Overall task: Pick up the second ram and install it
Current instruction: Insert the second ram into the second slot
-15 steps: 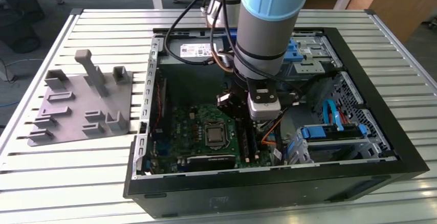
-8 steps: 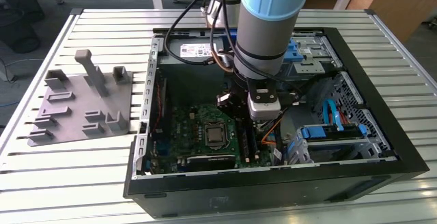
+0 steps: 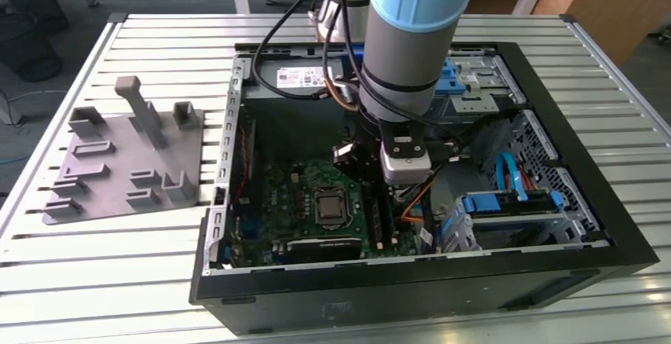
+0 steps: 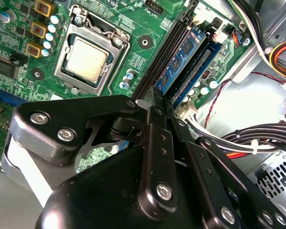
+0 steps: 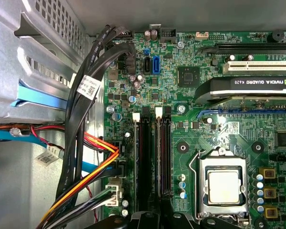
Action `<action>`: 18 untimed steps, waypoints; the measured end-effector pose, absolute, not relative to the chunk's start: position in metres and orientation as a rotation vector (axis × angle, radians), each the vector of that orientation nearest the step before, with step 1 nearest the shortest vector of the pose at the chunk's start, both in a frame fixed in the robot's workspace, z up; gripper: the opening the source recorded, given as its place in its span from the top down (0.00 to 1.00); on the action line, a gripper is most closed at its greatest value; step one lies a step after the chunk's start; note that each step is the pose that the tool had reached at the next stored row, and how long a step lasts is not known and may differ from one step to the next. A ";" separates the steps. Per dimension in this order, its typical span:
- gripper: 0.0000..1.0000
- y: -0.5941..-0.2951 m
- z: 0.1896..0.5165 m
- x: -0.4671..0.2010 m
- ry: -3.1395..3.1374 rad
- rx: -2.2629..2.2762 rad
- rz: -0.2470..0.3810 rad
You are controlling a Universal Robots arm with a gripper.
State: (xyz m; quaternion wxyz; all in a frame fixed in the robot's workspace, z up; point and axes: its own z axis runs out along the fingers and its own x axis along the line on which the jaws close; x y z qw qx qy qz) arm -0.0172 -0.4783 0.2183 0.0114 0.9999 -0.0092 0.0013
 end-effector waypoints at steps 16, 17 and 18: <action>0.87 -0.478 0.227 -0.017 -0.028 3.092 0.005; 0.87 -0.478 0.227 -0.017 -0.028 3.091 0.005; 0.87 -0.478 0.227 -0.017 -0.028 3.091 0.005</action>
